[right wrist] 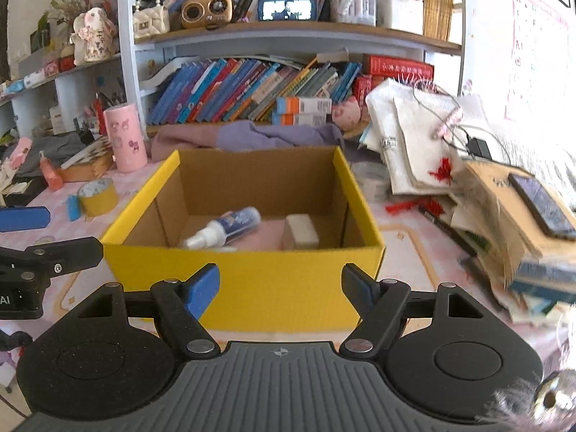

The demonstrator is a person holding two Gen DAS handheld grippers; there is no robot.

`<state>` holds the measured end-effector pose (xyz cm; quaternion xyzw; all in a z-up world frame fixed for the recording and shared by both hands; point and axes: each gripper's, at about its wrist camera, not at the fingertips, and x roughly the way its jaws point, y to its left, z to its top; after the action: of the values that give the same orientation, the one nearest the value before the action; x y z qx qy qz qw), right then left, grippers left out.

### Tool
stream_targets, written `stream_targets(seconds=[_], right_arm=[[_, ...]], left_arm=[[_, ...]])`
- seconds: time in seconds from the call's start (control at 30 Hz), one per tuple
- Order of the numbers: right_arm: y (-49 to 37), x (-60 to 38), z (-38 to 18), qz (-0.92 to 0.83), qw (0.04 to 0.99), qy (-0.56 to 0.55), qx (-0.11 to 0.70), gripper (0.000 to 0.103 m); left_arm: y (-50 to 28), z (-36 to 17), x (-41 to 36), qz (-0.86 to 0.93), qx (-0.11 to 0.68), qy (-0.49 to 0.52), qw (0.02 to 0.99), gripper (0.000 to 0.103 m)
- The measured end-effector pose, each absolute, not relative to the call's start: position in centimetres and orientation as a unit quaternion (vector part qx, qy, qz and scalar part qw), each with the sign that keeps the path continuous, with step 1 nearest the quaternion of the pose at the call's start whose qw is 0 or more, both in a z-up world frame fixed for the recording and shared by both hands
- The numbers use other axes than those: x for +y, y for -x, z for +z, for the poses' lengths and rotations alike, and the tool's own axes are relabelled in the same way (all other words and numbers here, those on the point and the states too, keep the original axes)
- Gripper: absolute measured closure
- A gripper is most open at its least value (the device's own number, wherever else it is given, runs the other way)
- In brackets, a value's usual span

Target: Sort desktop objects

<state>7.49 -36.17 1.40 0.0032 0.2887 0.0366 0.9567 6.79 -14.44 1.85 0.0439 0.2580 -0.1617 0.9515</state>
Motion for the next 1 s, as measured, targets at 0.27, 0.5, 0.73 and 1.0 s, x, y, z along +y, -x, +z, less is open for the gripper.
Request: stream_targets(seconds=[0.27, 0.5, 0.73, 1.0], right_arm=[[-5.3, -32.8, 0.6, 0.025, 0.950, -0.026, 0.310, 0.028], [-3.9, -30.1, -0.1, 0.017, 0.943, -0.026, 0.330, 0.028], [-2.6, -27.4, -0.5, 0.024, 0.940, -0.018, 0.339, 0.028], [-1.5, -24.4, -1.0, 0.038, 0.937, -0.019, 0.348, 0.028]], left_arm=[[-5.3, 0.9, -11.5, -0.152, 0.286, -0.034, 0.946, 0.012], [-4.4, 0.3, -9.7, -0.151, 0.308, -0.050, 0.938, 0.012], [-3.2, -0.1, -8.2, -0.164, 0.313, -0.075, 0.933, 0.012], [-1.9, -0.5, -5.7, -0.163, 0.323, -0.081, 0.929, 0.012]])
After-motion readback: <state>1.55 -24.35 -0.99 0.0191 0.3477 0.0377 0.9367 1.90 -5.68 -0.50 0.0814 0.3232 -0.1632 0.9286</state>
